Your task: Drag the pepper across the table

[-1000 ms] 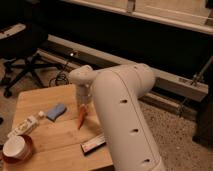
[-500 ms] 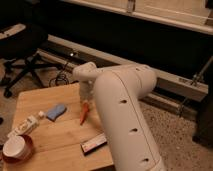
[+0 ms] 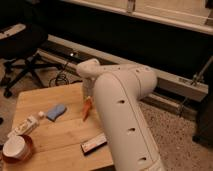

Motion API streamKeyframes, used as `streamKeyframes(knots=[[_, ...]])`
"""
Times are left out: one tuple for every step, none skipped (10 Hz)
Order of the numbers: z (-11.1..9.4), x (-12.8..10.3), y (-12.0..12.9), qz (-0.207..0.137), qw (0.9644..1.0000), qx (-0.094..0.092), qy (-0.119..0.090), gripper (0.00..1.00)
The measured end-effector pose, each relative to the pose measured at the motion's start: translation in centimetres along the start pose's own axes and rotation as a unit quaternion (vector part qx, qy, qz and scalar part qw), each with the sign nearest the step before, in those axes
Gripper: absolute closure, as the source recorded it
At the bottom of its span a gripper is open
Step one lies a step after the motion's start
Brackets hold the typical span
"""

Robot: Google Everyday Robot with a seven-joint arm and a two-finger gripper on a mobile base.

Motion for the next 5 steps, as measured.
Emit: streamKeyframes(knots=[[0.1,-0.3,-0.1,0.001,1.0,0.002,0.0,0.66],[0.2,-0.7,-0.2,0.002,1.0,0.005,0.0,0.66],[0.3,-1.1,-0.3,0.003,1.0,0.007,-0.001,0.66],[0.3,-1.4,-0.3,0.004,1.0,0.008,-0.002,0.66],[0.4,-1.7,-0.4,0.006,0.9999,0.009,-0.002,0.66]])
